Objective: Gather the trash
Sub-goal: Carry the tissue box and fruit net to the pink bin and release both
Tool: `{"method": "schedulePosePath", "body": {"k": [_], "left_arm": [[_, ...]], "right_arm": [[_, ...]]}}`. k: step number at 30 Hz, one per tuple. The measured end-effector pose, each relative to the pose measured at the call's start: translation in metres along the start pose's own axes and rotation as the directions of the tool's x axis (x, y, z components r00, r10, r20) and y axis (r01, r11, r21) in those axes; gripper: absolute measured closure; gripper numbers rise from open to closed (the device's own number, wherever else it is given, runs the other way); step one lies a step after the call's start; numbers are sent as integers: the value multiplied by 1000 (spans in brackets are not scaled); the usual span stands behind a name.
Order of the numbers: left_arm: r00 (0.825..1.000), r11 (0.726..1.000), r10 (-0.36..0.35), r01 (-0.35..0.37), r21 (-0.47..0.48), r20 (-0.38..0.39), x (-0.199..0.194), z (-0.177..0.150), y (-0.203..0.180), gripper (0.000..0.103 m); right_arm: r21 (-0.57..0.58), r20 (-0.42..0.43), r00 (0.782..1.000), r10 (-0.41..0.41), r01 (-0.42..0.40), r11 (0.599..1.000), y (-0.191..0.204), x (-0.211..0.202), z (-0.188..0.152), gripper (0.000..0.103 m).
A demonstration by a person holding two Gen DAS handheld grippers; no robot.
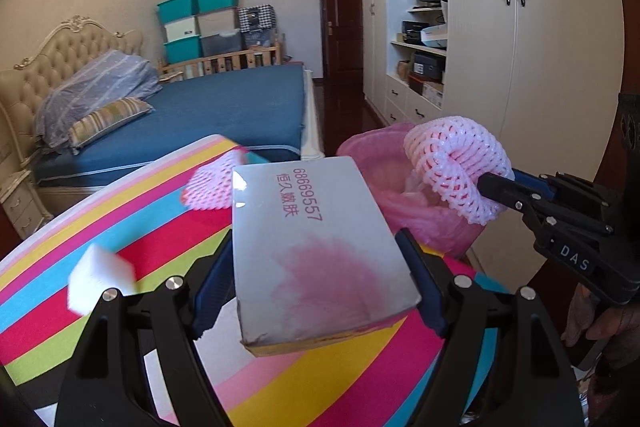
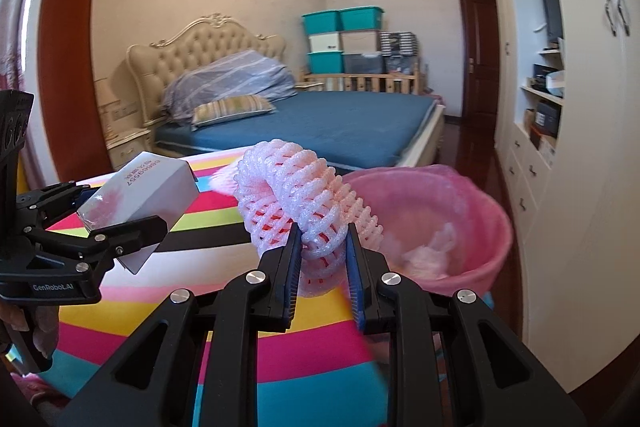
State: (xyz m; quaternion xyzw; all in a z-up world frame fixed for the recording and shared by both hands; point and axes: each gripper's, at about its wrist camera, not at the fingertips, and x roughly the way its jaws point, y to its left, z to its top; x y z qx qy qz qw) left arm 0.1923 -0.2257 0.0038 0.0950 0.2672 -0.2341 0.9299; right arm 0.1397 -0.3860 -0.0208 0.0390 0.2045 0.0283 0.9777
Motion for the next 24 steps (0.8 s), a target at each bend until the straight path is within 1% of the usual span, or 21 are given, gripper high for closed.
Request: {"method": "schedulePosePath", "body": {"k": [4, 8, 11, 17, 24], "left_arm": [[998, 998, -61, 61, 6, -13, 29, 22, -15, 28], [993, 993, -113, 114, 10, -35, 58, 38, -30, 28], [990, 991, -134, 134, -5, -49, 77, 47, -37, 28], [986, 987, -159, 158, -23, -46, 109, 61, -41, 28], [983, 982, -183, 181, -62, -30, 132, 77, -44, 27]], "right_arm": [[29, 6, 999, -31, 31, 999, -29, 10, 7, 81], [66, 2, 999, -43, 43, 997, -56, 20, 11, 81], [93, -4, 999, -43, 43, 995, -73, 29, 13, 81], [134, -19, 998, -54, 56, 989, -97, 45, 13, 81], [136, -10, 997, -73, 74, 988, -111, 59, 18, 79]]}}
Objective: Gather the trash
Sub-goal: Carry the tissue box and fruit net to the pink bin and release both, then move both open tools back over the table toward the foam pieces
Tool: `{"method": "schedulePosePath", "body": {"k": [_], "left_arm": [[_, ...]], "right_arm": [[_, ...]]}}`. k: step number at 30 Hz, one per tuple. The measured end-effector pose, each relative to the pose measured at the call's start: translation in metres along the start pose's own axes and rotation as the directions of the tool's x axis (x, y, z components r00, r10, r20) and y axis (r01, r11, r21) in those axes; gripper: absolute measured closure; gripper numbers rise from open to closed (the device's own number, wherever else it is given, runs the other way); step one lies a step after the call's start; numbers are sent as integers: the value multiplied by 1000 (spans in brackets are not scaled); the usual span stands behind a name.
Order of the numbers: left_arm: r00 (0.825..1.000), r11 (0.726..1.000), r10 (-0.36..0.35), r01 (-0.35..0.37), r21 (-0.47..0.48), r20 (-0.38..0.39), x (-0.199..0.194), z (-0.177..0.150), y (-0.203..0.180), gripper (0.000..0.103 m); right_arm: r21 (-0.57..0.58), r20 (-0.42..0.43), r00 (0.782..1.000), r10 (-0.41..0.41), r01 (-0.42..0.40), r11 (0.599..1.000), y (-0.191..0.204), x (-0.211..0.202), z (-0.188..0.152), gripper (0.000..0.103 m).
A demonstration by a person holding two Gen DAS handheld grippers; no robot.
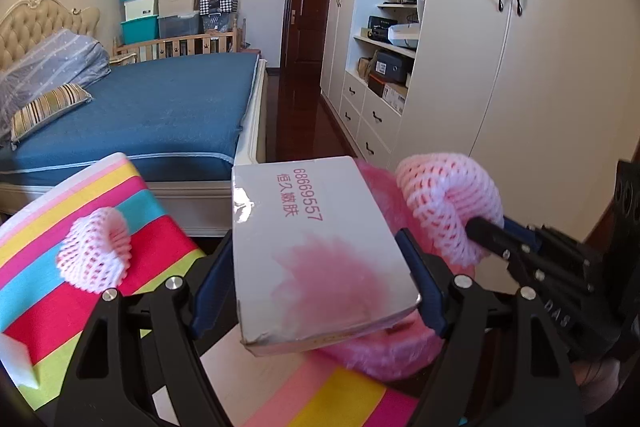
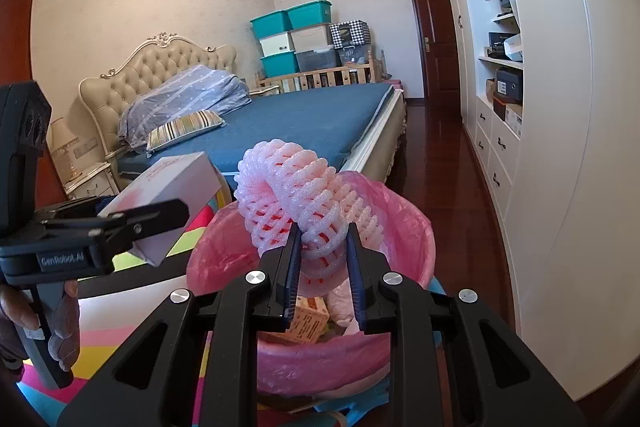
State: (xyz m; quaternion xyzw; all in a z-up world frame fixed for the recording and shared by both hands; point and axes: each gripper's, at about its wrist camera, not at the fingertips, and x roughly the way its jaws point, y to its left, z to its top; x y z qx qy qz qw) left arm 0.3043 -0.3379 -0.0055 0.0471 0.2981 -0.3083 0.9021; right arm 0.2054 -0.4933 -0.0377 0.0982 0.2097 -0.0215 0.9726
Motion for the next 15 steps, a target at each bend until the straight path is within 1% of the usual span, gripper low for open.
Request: {"method": "schedulePosePath", "body": {"k": [3, 4, 5, 6, 8, 9, 11, 13, 15], "left_arm": [[1000, 1000, -9, 9, -5, 1, 10, 6, 0, 26], [1000, 1000, -4, 4, -8, 3, 12, 7, 1, 26], [1000, 1000, 5, -4, -13, 4, 13, 7, 3, 23], [1000, 1000, 16, -16, -20, 6, 11, 6, 6, 20], [999, 999, 39, -39, -32, 18, 4, 3, 13, 14], [998, 998, 56, -55, -39, 25, -1, 0, 19, 13], [996, 995, 83, -81, -53, 37, -14, -5, 28, 8], [991, 990, 127, -124, -63, 45, -32, -16, 43, 5], [983, 983, 178, -175, -59, 51, -49, -27, 56, 5]], "right_arm": [[-13, 16, 1000, 3, -2, 1000, -2, 5, 0, 74], [-17, 16, 1000, -7, 7, 1000, -3, 7, 0, 65], [-19, 16, 1000, -22, 22, 1000, -3, 7, 1, 56], [-20, 27, 999, -39, 40, 999, -4, 5, 0, 37], [-24, 46, 998, -38, 39, 999, -5, -1, -1, 36], [-27, 46, 998, -43, 44, 999, -5, -3, -3, 36], [-35, 50, 997, -51, 53, 998, -4, -9, -4, 36], [-40, 53, 997, -49, 51, 998, -2, -14, -5, 36], [-49, 56, 998, -39, 41, 998, 4, -19, -6, 36]]}}
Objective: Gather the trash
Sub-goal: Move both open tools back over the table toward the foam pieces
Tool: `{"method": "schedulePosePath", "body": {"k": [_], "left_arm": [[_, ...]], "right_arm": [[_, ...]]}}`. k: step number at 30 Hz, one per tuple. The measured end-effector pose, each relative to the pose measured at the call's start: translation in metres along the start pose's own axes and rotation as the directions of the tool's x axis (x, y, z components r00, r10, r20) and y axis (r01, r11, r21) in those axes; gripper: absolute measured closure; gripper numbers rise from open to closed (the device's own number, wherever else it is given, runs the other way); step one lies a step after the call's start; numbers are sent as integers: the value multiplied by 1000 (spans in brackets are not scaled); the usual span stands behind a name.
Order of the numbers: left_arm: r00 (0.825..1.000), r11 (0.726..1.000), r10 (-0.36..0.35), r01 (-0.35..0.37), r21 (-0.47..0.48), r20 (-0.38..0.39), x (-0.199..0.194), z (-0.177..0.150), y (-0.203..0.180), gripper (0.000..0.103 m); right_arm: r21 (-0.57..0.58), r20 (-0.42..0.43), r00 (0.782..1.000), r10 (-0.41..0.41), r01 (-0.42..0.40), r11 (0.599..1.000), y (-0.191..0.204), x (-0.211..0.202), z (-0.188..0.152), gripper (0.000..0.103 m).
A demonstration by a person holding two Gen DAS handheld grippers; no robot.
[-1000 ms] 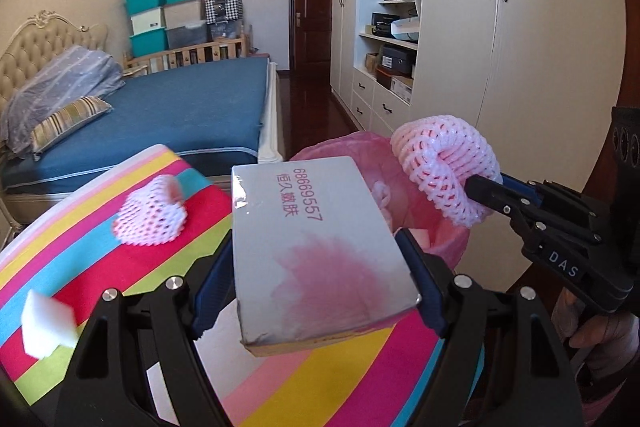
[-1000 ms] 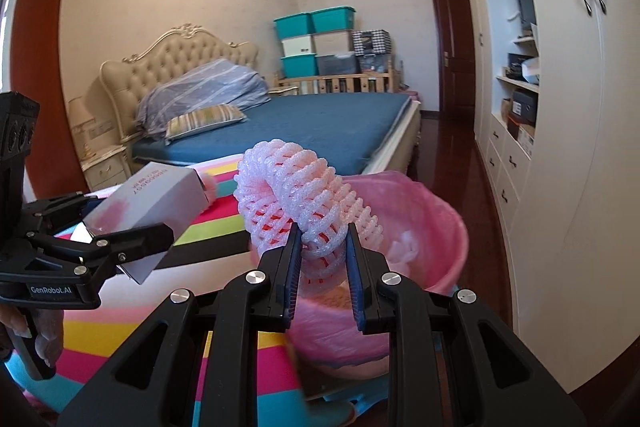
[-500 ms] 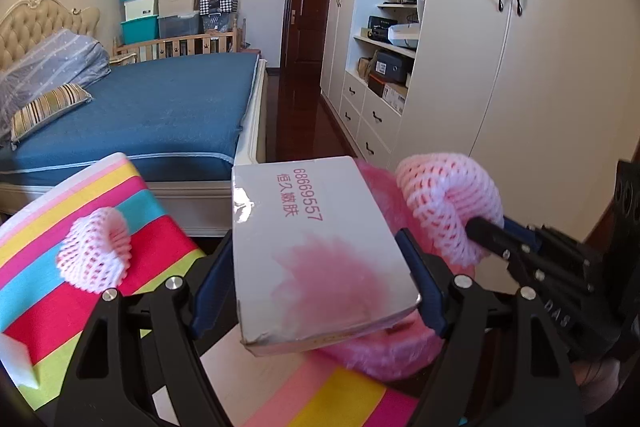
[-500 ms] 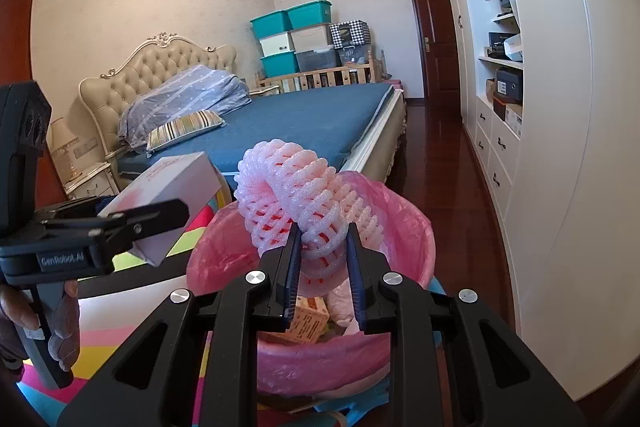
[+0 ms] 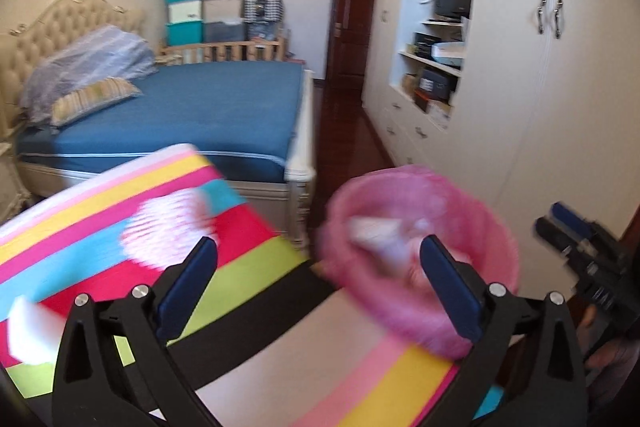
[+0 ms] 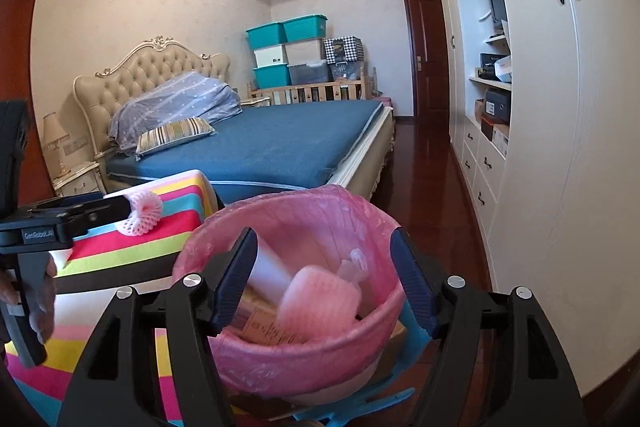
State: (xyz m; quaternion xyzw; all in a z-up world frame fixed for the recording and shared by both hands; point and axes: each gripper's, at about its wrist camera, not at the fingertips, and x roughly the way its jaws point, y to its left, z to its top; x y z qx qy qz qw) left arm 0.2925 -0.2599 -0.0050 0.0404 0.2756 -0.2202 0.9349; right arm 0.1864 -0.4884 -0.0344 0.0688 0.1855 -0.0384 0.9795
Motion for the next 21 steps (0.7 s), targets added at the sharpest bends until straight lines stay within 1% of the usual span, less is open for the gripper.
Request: {"method": "schedulePosePath", "body": {"k": [3, 4, 7, 9, 12, 15, 19, 21], "left_arm": [[997, 997, 80, -80, 13, -2, -24, -18, 26, 5], [995, 995, 96, -96, 16, -6, -30, -23, 34, 5], [984, 984, 178, -178, 9, -26, -55, -48, 65, 5], [976, 977, 215, -215, -6, -41, -68, -61, 86, 5], [960, 962, 273, -274, -6, -59, -87, -78, 111, 5], [934, 936, 353, -353, 3, -59, -108, -98, 136, 5], [908, 909, 416, -417, -9, -53, -132, -112, 161, 5], [900, 900, 434, -435, -22, -49, -142, -116, 170, 5]], "right_arm": [[-11, -8, 1000, 22, -22, 1000, 14, -4, -2, 36], [-11, -7, 1000, 31, -31, 999, 18, -7, -3, 35], [-5, -14, 998, 69, -69, 998, 38, -10, -8, 31], [-8, -22, 994, 103, -103, 995, 58, -11, -13, 31], [-13, -49, 989, 143, -144, 990, 85, -9, -20, 28], [-42, -93, 979, 179, -183, 982, 119, -4, -29, 24], [-78, -143, 962, 231, -244, 967, 169, 2, -37, 20], [-104, -154, 957, 244, -261, 960, 190, 4, -40, 19]]}}
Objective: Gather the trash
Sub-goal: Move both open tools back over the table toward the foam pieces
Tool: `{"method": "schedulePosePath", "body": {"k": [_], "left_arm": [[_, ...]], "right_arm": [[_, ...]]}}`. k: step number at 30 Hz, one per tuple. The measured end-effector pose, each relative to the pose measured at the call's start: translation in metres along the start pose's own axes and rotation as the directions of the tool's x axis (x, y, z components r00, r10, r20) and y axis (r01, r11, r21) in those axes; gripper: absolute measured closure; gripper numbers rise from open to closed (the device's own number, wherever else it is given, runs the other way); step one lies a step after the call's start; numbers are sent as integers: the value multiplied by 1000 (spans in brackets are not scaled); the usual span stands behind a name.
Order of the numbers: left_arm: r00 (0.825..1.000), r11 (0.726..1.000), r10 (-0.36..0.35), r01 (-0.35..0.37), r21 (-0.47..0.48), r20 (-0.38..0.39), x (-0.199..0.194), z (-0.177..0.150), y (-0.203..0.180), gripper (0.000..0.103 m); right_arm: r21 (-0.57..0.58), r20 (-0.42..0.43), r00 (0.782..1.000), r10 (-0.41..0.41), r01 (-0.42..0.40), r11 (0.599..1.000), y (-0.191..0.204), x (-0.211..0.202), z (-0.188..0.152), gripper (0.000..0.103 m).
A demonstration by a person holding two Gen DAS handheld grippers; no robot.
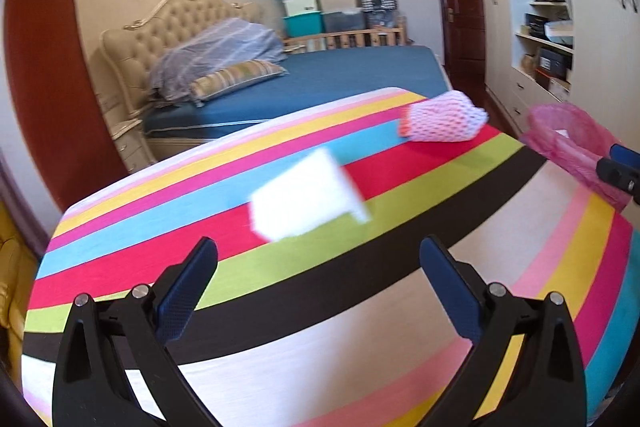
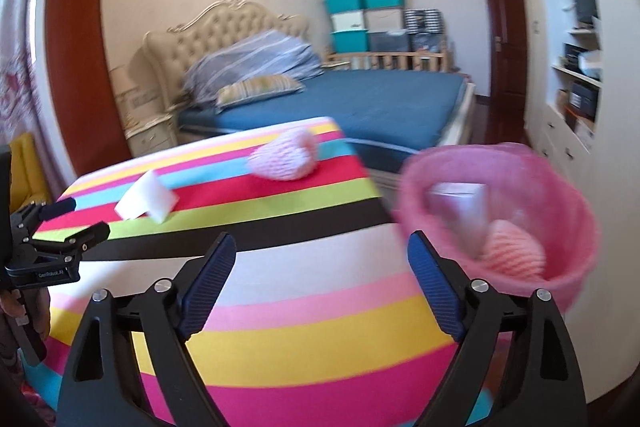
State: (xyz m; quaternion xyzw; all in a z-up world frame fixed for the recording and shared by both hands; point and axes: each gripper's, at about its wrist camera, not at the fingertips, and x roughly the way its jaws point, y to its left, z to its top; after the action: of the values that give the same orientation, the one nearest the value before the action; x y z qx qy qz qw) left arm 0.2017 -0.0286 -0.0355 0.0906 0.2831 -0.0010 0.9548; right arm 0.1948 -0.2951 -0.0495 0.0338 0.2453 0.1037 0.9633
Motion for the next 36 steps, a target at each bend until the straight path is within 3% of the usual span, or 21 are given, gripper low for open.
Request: {"method": "schedulePosePath", "body": {"k": [5, 11, 17, 26, 36], "left_arm": [[999, 998, 34, -33, -49, 8, -10, -10, 36, 5], [999, 994, 44, -43, -99, 5, -10, -16, 56, 5], [1000, 984, -3, 3, -180, 0, -11, -20, 74, 5], [999, 981, -49, 47, -188, -5, -8, -20, 71, 5], [996, 954, -78, 65, -292, -36, 1, -24, 88, 5]], "right_arm": [[-55, -29, 999, 32, -34, 998, 47, 19, 9, 19], [-98, -60, 998, 8, -14, 995, 85, 40, 16, 19], [-110, -89, 995, -38, 28, 994, 101, 62, 24, 19], [-4, -101, 979, -179, 180, 984, 60, 108, 62, 19], [22, -179, 961, -209, 216, 976, 38, 175, 92, 19]]}}
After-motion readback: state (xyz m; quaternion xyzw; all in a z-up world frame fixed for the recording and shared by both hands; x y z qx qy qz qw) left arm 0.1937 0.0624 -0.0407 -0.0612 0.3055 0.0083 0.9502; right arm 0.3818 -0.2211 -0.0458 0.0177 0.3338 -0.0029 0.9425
